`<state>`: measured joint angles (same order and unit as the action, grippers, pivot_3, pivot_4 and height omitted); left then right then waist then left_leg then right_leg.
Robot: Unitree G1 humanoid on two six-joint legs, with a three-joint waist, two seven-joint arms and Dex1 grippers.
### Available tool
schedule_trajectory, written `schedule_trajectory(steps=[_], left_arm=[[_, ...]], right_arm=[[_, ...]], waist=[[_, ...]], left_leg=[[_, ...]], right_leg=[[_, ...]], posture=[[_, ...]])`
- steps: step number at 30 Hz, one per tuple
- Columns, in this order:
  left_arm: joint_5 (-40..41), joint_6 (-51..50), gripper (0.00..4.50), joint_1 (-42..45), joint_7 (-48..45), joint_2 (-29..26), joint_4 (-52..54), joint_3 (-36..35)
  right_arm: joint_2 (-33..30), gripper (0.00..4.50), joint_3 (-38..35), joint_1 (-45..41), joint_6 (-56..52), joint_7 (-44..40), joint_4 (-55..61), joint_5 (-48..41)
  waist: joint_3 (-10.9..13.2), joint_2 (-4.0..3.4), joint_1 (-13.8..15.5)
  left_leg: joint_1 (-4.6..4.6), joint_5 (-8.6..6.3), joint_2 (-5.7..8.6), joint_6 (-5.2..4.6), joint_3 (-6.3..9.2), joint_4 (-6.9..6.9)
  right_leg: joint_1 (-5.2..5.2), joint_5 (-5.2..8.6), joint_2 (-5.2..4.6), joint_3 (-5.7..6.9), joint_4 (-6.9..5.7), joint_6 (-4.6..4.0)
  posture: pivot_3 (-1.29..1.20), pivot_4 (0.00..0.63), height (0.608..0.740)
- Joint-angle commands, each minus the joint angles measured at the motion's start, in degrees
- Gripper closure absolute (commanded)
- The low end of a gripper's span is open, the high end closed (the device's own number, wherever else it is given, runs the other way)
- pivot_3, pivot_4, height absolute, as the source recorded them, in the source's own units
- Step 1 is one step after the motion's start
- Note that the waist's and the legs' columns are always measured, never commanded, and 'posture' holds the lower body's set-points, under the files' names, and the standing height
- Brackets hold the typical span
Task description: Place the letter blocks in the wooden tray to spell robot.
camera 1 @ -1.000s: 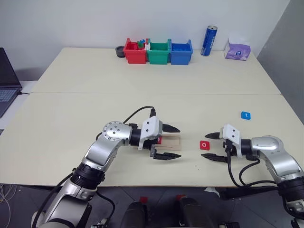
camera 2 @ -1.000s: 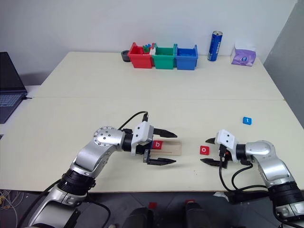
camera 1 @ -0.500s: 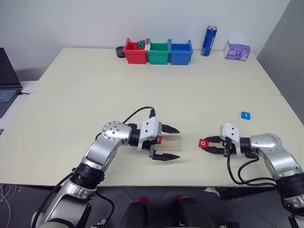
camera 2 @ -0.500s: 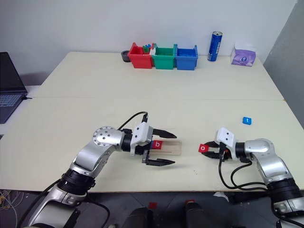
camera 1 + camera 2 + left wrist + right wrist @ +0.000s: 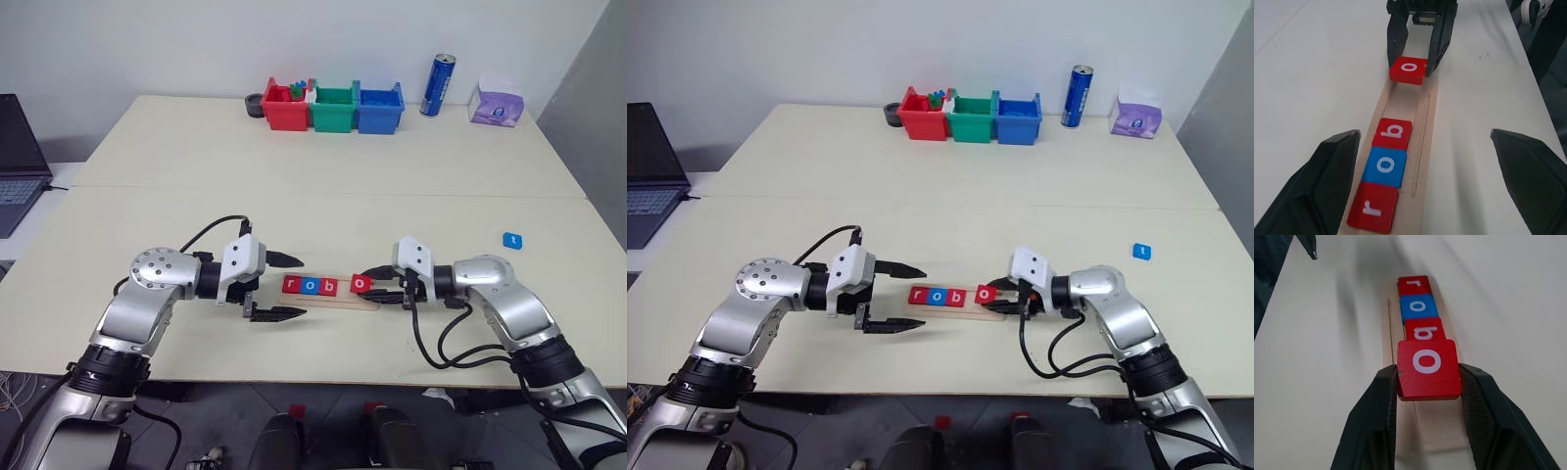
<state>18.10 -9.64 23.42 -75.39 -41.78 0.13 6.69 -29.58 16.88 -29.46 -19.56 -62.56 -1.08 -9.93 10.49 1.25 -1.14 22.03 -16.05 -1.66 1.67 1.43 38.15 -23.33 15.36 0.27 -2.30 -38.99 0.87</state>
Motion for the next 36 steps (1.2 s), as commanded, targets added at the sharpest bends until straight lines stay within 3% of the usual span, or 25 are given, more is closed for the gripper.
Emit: schedule_trajectory(steps=[1,17,36], left_arm=[[1.48,-0.03,0.00,0.12,0.72,-0.02,1.21,-1.91],[1.62,-0.63,0.00,-2.70,2.79,-0.31,3.72,-3.48],[0.88,-0.39,0.00,-1.42,2.70,-0.49,2.63,-3.67]], right_arm=[[1.01,3.05,1.14,-1.75,1.78,0.22,-1.80,1.71],[5.30,3.05,3.61,-6.83,6.49,-1.82,-11.58,4.81],[5.81,3.05,4.06,-7.76,7.94,-2.40,-13.67,5.45]], waist=[[0.00,0.00,-0.02],[0.01,-0.01,-0.61],[0.01,-0.01,-0.60]], left_leg=[[0.00,0.00,0.02,0.00,-0.01,0.01],[-0.04,0.00,0.00,0.00,0.01,-0.05],[-0.04,0.00,0.00,0.00,0.02,-0.05]], right_leg=[[0.00,-0.01,-0.01,-0.02,0.00,0.01],[-0.03,-0.02,0.12,0.00,-0.05,-0.01],[-0.04,-0.03,0.12,0.00,-0.05,-0.02]], posture=[[0.00,0.150,0.740],[0.00,0.150,0.740],[0.00,0.150,0.740]])
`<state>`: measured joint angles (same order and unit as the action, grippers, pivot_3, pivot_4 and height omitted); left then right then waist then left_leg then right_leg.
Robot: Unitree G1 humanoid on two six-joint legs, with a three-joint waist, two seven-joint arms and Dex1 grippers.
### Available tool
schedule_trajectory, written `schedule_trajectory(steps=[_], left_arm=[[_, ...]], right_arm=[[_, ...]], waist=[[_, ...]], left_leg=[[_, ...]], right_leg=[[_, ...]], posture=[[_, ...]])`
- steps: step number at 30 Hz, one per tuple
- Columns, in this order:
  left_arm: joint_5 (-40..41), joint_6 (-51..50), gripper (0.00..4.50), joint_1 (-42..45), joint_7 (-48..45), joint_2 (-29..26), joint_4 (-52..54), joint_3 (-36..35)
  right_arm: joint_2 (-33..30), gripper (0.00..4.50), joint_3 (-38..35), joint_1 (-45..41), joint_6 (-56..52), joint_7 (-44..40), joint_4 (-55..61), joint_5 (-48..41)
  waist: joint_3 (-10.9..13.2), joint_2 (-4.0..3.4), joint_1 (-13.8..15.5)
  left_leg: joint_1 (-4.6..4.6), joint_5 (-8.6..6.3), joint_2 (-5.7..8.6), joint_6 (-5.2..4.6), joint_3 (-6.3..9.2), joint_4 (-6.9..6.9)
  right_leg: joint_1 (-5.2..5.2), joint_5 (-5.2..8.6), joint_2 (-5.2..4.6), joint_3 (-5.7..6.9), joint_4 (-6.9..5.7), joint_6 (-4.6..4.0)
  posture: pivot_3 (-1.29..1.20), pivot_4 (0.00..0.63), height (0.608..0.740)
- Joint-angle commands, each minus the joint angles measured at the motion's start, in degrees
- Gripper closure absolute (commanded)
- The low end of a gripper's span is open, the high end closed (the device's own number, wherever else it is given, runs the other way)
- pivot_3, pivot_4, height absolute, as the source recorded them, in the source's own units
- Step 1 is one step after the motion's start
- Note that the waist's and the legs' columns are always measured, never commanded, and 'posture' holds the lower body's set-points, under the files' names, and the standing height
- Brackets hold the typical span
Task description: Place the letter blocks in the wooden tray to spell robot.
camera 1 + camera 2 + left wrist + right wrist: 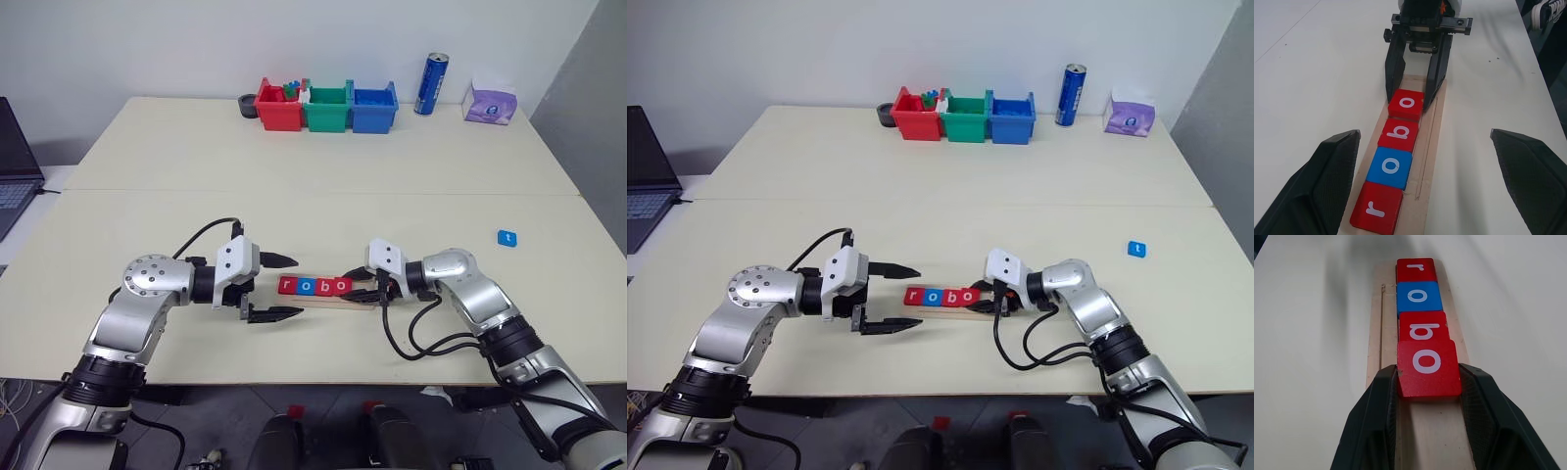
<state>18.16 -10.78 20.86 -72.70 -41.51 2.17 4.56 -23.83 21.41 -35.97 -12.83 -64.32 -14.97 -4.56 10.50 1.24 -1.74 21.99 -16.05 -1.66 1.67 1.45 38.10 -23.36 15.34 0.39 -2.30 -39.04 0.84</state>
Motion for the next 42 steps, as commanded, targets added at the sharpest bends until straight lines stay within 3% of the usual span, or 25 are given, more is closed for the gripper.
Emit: schedule_trajectory(steps=[1,7,14,16,26,32,38,42], left_arm=[[0.78,0.78,0.00,1.29,-0.02,-0.76,0.49,-1.52],[0.66,0.86,0.00,1.63,-0.21,-0.84,0.21,-1.49],[0.56,0.93,0.00,1.73,-0.26,-0.67,0.15,-1.35],[0.52,0.99,0.00,1.83,-0.27,-0.59,0.05,-1.30],[0.50,1.09,0.00,2.04,-0.07,0.18,0.28,-0.71],[1.67,-2.49,0.00,3.72,4.55,4.52,4.12,-0.01],[-0.44,-7.67,0.00,7.32,13.83,14.53,8.73,5.18],[-2.38,-8.68,0.00,9.40,18.20,20.99,7.47,9.20]], right_arm=[[0.12,3.05,-0.48,-1.29,1.21,-0.66,0.10,0.18],[0.28,3.05,-0.57,-1.71,1.71,-0.95,-0.96,0.69],[0.38,0.55,-0.90,-1.88,1.62,-1.19,-1.20,0.69],[0.34,0.02,-1.03,-1.93,1.36,-1.31,-0.97,0.52],[-1.60,0.02,-5.34,-2.66,-3.72,-2.23,3.21,-3.45],[-5.95,0.02,-14.78,0.50,-12.46,5.89,10.22,-6.03],[-6.30,0.02,-29.42,4.40,-19.26,29.67,11.28,-2.14],[-6.74,0.02,-33.45,6.74,-16.90,43.09,7.43,3.27]], waist=[[0.00,0.00,0.00],[0.00,0.00,0.00],[0.00,0.00,-0.02],[0.00,0.00,0.00],[0.01,-0.01,0.01],[0.01,-0.01,0.34],[0.00,-0.01,0.52],[-0.01,0.00,0.32]], left_leg=[[0.00,0.00,0.00,0.00,0.00,0.00],[-0.01,0.00,0.00,0.00,-0.01,0.00],[-0.01,0.00,0.00,0.00,0.00,0.00],[0.00,0.00,0.00,0.00,0.00,0.00],[0.00,0.00,0.00,0.00,0.01,0.00],[0.08,0.00,-0.02,0.00,0.05,0.03],[0.14,0.00,0.05,0.01,0.00,0.05],[0.13,0.01,0.12,0.01,-0.03,0.04]], right_leg=[[0.00,0.00,0.00,0.00,0.00,0.00],[0.00,0.00,0.00,-0.01,0.00,0.00],[0.00,0.00,0.00,0.00,0.00,0.00],[0.00,0.00,0.00,-0.01,0.00,0.00],[0.00,0.00,0.00,0.00,0.00,0.00],[0.00,0.00,-0.15,0.00,0.00,0.00],[0.01,-0.03,-0.30,-0.09,0.00,0.05],[0.02,-0.04,-0.33,-0.18,0.01,0.07]], posture=[[0.00,0.150,0.740],[0.00,0.150,0.740],[0.00,0.150,0.740],[0.00,0.150,0.740],[0.00,0.150,0.740],[0.00,0.150,0.740],[0.00,0.150,0.740],[0.00,0.150,0.740]])
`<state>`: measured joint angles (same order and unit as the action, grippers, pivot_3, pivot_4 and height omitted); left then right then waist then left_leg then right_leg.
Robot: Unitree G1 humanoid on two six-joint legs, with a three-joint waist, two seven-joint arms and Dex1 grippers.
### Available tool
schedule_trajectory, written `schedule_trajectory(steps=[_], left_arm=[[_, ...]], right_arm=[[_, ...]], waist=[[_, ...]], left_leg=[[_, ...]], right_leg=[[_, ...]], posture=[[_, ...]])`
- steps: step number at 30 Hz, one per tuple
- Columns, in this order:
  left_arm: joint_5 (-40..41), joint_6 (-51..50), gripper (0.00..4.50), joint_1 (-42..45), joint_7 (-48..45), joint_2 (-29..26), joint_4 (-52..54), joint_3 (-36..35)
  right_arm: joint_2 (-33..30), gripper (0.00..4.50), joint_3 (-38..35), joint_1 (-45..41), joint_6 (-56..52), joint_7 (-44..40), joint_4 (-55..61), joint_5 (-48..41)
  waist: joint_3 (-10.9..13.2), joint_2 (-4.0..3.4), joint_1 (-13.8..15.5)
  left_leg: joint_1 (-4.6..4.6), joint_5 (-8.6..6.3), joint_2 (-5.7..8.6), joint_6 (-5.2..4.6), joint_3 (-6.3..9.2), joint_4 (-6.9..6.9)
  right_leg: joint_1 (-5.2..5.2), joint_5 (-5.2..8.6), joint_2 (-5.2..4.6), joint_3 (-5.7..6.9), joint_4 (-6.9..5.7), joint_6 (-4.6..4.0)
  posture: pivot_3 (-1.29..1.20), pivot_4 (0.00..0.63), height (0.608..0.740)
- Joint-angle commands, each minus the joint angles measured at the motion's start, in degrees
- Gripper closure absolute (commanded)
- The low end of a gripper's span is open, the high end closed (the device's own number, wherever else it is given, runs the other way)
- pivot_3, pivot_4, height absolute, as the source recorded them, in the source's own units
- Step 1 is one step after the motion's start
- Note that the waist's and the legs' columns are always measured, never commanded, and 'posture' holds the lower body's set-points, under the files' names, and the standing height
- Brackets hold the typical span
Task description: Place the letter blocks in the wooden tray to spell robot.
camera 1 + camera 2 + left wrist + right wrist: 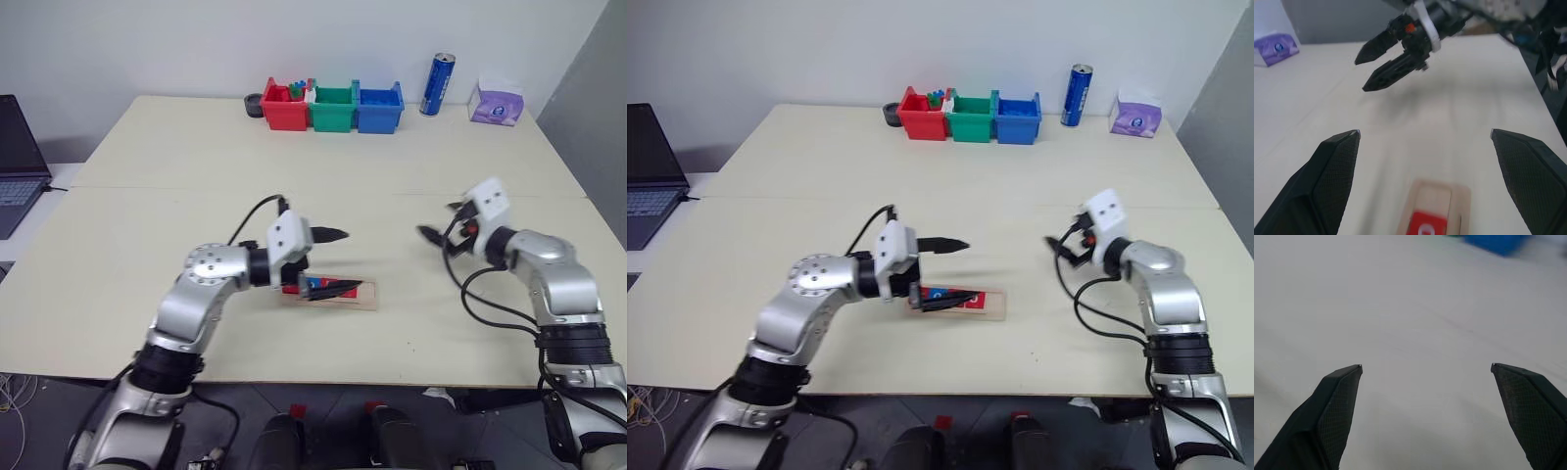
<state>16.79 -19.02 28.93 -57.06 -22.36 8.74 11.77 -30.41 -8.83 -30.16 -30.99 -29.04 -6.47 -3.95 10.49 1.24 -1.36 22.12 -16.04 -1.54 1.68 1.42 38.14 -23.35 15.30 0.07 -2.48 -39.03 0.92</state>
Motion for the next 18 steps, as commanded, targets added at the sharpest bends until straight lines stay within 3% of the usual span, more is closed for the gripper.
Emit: schedule_trajectory(steps=[1,8,18], left_arm=[[-1.88,-0.16,0.00,1.87,3.22,2.88,0.30,2.94],[-7.81,1.62,0.00,7.80,8.56,9.80,-6.56,7.88],[-8.70,-0.06,0.00,6.36,10.42,12.19,-5.02,9.17]], right_arm=[[0.46,0.02,-4.51,0.98,0.38,10.25,-1.77,2.58],[4.76,0.02,-8.64,-1.03,-0.66,22.64,-8.82,2.15],[6.11,0.02,-10.33,-6.25,0.97,28.15,-20.21,0.49]], waist=[[0.00,0.00,-0.16],[-0.04,-0.08,-0.71],[-0.09,-0.18,-0.48]], left_leg=[[0.00,0.00,0.01,0.00,-0.02,-0.01],[-0.16,0.00,0.01,0.00,-0.14,-0.07],[-0.12,0.00,0.01,0.00,-0.15,-0.08]], right_leg=[[0.00,0.00,0.01,-0.03,0.00,0.00],[0.00,-0.03,0.32,-0.19,-0.05,-0.04],[0.00,-0.03,0.33,-0.19,0.00,-0.06]], posture=[[0.00,0.150,0.740],[0.00,0.150,0.740],[0.00,0.150,0.740]])
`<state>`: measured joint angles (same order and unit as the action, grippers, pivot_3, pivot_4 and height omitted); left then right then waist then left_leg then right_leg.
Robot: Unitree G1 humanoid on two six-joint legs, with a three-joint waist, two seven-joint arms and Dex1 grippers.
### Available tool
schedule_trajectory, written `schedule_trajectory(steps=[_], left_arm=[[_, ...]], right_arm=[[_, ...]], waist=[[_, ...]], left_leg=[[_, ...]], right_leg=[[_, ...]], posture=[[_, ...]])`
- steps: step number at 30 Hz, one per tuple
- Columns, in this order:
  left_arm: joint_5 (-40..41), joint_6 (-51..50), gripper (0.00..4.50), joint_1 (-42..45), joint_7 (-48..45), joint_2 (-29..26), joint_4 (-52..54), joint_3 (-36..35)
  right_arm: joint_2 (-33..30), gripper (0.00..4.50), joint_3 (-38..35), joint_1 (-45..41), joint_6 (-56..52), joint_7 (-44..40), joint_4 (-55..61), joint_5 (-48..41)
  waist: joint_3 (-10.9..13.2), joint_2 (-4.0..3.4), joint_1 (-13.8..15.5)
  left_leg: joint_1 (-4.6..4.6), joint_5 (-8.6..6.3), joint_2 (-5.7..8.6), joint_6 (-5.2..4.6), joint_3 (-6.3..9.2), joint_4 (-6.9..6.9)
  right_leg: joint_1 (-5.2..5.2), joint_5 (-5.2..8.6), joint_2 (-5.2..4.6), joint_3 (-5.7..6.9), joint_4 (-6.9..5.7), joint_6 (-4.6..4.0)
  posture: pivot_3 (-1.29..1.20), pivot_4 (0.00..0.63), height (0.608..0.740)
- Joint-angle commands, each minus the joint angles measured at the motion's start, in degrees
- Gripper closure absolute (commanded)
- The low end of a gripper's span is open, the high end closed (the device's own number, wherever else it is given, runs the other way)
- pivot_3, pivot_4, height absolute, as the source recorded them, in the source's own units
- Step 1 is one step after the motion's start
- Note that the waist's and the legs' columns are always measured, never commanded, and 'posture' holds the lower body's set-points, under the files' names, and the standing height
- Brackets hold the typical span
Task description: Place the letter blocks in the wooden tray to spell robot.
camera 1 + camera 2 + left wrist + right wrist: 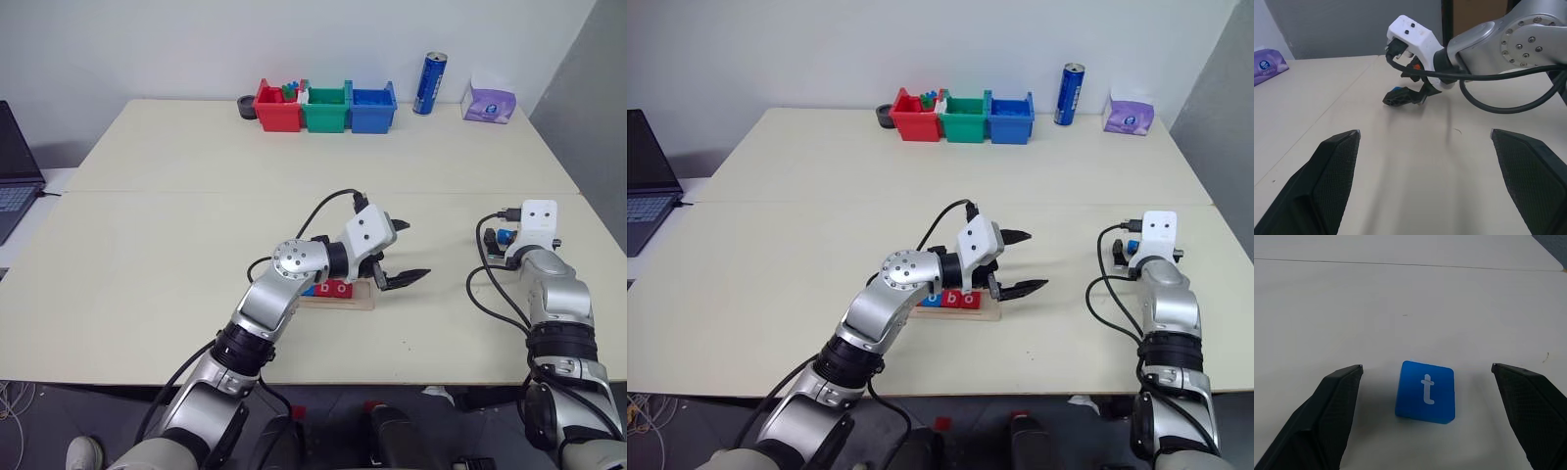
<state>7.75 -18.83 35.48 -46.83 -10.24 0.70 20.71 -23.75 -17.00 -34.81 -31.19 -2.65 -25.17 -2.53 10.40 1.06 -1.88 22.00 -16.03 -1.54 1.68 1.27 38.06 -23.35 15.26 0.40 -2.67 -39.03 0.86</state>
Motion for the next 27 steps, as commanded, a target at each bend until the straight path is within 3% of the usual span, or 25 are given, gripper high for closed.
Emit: schedule_trajectory(steps=[1,9,10,12,19,24,27], left_arm=[[0.34,-0.41,0.00,-0.33,0.14,-0.21,3.23,0.04],[1.56,-1.14,0.00,-0.58,-0.97,-1.69,3.96,-0.78],[1.82,-1.26,0.00,-0.55,-1.20,-1.66,4.10,-0.68],[2.03,-1.31,0.00,-0.45,-1.46,-1.69,4.20,-0.55],[1.98,-0.88,0.00,0.43,-2.10,-1.96,3.25,-0.93],[2.23,-0.70,0.00,0.05,-3.04,-3.14,3.73,-1.43],[3.30,-1.51,0.00,-1.96,-4.56,-5.94,6.72,-2.48]], right_arm=[[-0.57,0.02,-2.72,-1.99,0.80,2.39,-2.37,-1.49],[1.35,0.02,-5.97,-3.02,-5.10,6.02,-1.70,-5.66],[1.70,0.18,-6.14,-2.90,-5.66,6.56,-1.16,-5.94],[2.54,0.55,-6.56,-2.62,-6.73,7.35,0.21,-6.79],[4.51,3.05,-6.56,-2.05,-9.44,8.47,3.96,-7.74],[4.44,3.04,-4.95,-1.41,-12.21,7.90,6.45,-7.59],[5.15,3.04,-1.90,1.46,-19.75,5.78,16.07,-8.85]], waist=[[0.00,0.00,0.05],[-0.01,-0.02,0.07],[-0.01,-0.02,0.07],[-0.01,-0.02,0.07],[-0.02,-0.03,0.07],[-0.02,-0.03,0.06],[-0.03,-0.05,-0.05]], left_leg=[[0.01,0.00,0.00,0.00,0.02,0.00],[0.01,0.00,-0.01,0.00,0.04,0.01],[0.01,0.00,-0.01,0.00,0.04,0.01],[0.01,0.00,-0.01,0.00,0.03,0.01],[0.02,0.00,-0.01,0.00,0.05,0.00],[0.01,0.00,-0.01,0.00,0.05,0.00],[0.01,0.00,-0.03,0.00,0.06,-0.02]], right_leg=[[0.00,0.00,0.00,0.00,0.00,0.00],[0.01,0.00,0.00,0.01,-0.01,0.00],[0.01,0.00,0.00,0.01,-0.01,0.00],[0.01,0.00,0.00,0.01,-0.01,0.00],[0.01,0.00,0.00,0.02,-0.01,0.00],[0.01,0.00,0.01,0.03,-0.01,0.00],[0.00,0.00,0.02,0.02,0.00,0.00]], posture=[[0.00,0.150,0.740],[0.00,0.150,0.740],[0.00,0.150,0.740],[0.00,0.150,0.740],[0.00,0.150,0.740],[0.00,0.150,0.740],[0.00,0.150,0.740]])
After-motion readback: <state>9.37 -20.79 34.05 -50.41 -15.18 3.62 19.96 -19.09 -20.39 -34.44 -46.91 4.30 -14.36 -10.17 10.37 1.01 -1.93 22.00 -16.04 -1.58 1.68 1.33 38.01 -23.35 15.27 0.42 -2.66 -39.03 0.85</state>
